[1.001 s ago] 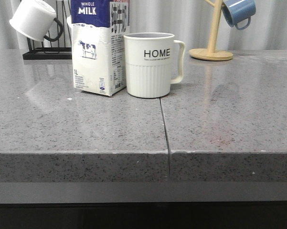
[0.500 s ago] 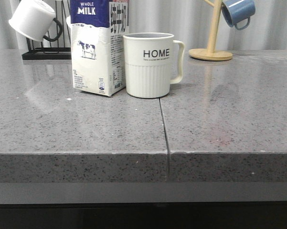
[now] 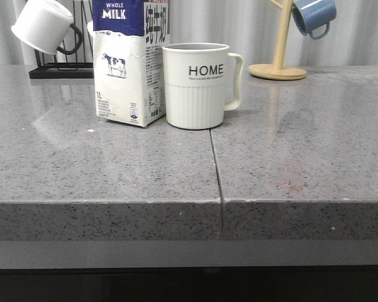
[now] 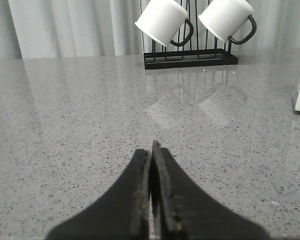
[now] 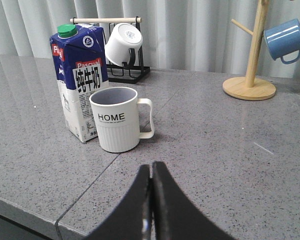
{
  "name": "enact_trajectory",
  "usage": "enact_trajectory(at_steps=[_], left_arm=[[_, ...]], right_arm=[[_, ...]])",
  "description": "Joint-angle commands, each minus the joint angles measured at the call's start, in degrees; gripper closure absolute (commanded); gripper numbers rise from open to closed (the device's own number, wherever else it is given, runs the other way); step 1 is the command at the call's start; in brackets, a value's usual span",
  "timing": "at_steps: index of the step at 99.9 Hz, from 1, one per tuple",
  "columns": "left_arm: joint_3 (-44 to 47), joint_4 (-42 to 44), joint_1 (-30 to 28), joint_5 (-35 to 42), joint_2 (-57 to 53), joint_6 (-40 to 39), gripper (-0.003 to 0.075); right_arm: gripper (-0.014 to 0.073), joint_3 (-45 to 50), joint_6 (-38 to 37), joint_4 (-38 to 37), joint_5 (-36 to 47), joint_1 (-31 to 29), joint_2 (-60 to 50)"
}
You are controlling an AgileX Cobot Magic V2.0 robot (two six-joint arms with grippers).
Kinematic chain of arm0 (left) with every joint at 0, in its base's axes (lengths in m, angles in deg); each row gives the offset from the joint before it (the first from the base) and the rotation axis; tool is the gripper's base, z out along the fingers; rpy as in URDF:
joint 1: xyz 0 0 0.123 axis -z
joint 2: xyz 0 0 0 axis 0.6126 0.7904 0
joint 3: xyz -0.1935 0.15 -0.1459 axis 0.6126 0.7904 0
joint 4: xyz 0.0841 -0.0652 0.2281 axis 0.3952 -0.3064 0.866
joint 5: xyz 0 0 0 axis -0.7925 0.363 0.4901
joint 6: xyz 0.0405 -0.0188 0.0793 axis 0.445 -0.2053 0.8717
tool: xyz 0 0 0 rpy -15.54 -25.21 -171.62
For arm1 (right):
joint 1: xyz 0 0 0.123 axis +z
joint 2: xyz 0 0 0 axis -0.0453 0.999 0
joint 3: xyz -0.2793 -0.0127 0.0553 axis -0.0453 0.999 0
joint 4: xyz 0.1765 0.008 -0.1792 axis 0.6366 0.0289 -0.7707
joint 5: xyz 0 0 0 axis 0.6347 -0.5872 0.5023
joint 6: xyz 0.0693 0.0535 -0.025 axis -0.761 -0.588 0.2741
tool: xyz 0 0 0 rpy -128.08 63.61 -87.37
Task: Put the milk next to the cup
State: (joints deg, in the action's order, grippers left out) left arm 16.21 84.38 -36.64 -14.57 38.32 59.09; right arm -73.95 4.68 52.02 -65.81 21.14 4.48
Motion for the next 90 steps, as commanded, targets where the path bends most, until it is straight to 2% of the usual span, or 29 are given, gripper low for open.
enact_trajectory(at_steps=[1,60,74,90], left_arm=[[2.6,-0.4,-0.1,5.0,-1.8,-0.2,0.0741],[2.6,-0.4,-0.1,5.0,-1.8,-0.2,0.0741],[2.6,-0.4,-0.1,5.0,-1.8,-0.2,0.0741],[2.6,-0.4,-0.1,5.0,-1.8,-0.2,0.0741]], right_arm=[[0.0660,-1.4,0.2,0.0,4.3,0.0,0.6],[0.0660,-1.4,0.2,-0.4,5.7,-0.7,0.6],[0.0660,0.5,0.2,-0.4,10.8,-6.8,0.6],[0.0660,6.9,0.2,-0.5,19.7,-17.5,0.6]])
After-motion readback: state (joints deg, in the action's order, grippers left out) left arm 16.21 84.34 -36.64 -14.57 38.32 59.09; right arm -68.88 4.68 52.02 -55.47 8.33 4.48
